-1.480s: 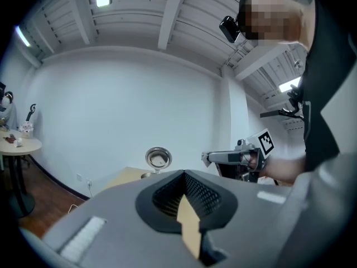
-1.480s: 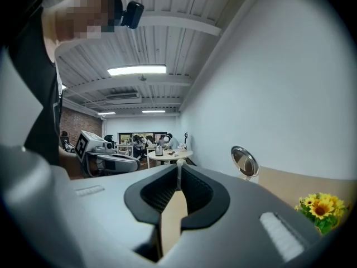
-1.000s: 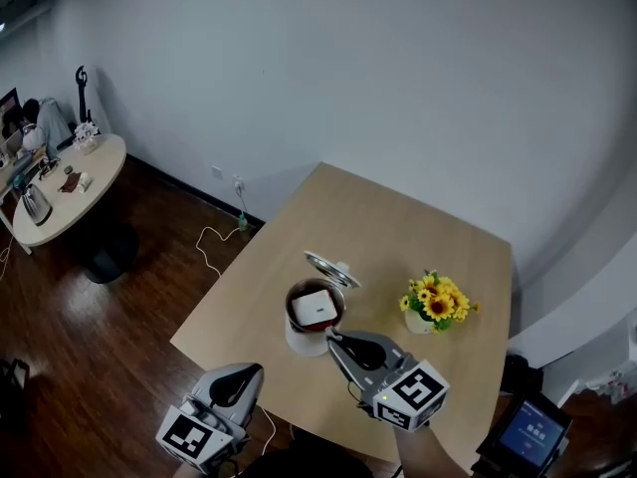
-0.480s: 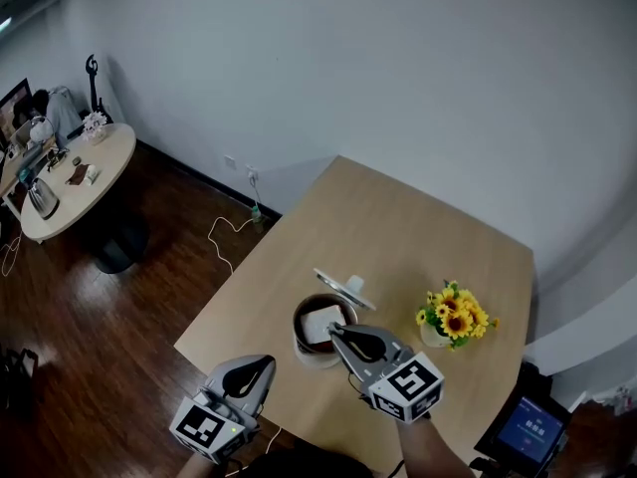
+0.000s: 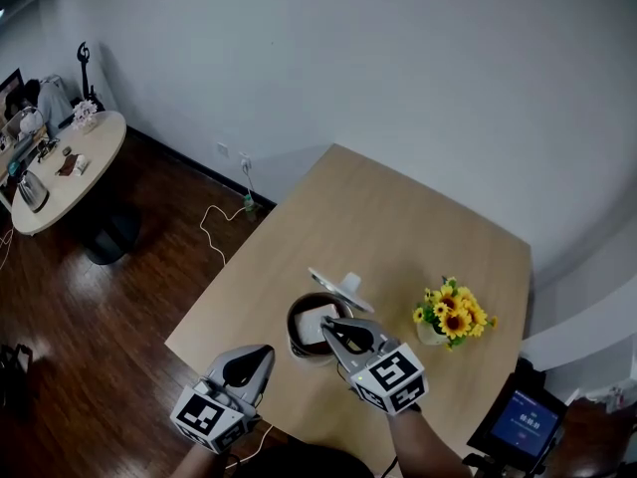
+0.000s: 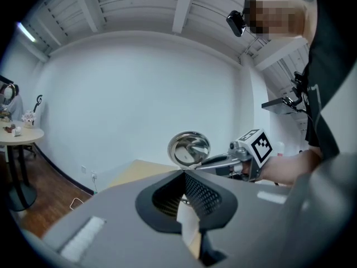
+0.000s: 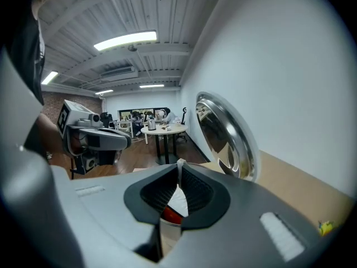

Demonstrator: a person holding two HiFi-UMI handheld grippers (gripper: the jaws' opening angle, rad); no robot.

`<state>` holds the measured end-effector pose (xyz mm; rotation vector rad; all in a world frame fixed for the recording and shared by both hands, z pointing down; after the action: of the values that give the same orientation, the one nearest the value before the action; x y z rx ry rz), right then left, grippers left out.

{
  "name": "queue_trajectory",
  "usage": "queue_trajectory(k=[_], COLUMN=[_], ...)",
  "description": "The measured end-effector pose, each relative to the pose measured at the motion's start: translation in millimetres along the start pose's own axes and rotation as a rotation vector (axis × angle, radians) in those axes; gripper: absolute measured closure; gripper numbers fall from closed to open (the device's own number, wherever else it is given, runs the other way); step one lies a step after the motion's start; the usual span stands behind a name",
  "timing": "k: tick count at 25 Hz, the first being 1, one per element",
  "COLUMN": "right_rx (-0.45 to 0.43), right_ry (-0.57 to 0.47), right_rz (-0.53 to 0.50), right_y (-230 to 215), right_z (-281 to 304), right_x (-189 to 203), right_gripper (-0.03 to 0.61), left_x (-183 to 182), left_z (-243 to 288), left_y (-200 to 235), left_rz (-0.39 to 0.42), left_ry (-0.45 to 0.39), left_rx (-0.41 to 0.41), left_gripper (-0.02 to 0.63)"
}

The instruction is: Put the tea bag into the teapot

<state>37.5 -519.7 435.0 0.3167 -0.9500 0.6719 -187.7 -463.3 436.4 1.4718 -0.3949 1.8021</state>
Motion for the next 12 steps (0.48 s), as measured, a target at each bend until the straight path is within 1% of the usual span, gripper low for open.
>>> queue_trajectory(k=[6,10,12], right_rx=[0.016,0.019,0.02], right_ry=[0.08,0.099,0.1], right_rz=[-0.043,-0.039,-0.036], right_y=[9,0,-6], right_z=[7,18,25], right_x=[-10,-4,1], right_gripper=[0.549,0.549,0.549], left_x=[0,3,7], left_z=[-16,-8,-2], left_y=[5,9,10], left_rz=[-0.029,-0.016,-0.005], left_ry=[0.009,0.008,0.007], left_rx=[-0.014,-0.015,-0.001], left_gripper=[0.609,0.609,0.609])
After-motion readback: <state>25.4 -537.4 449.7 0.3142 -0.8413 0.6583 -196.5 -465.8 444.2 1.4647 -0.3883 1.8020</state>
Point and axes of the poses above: the fingertips, and each gripper's own axes: z forward along the fingers, y to its left, x out of its underside, the point moved 10 cm from there along -z, backward along the fingers, and after that the axes turned 10 degrees about y, right-handed, at the moved point
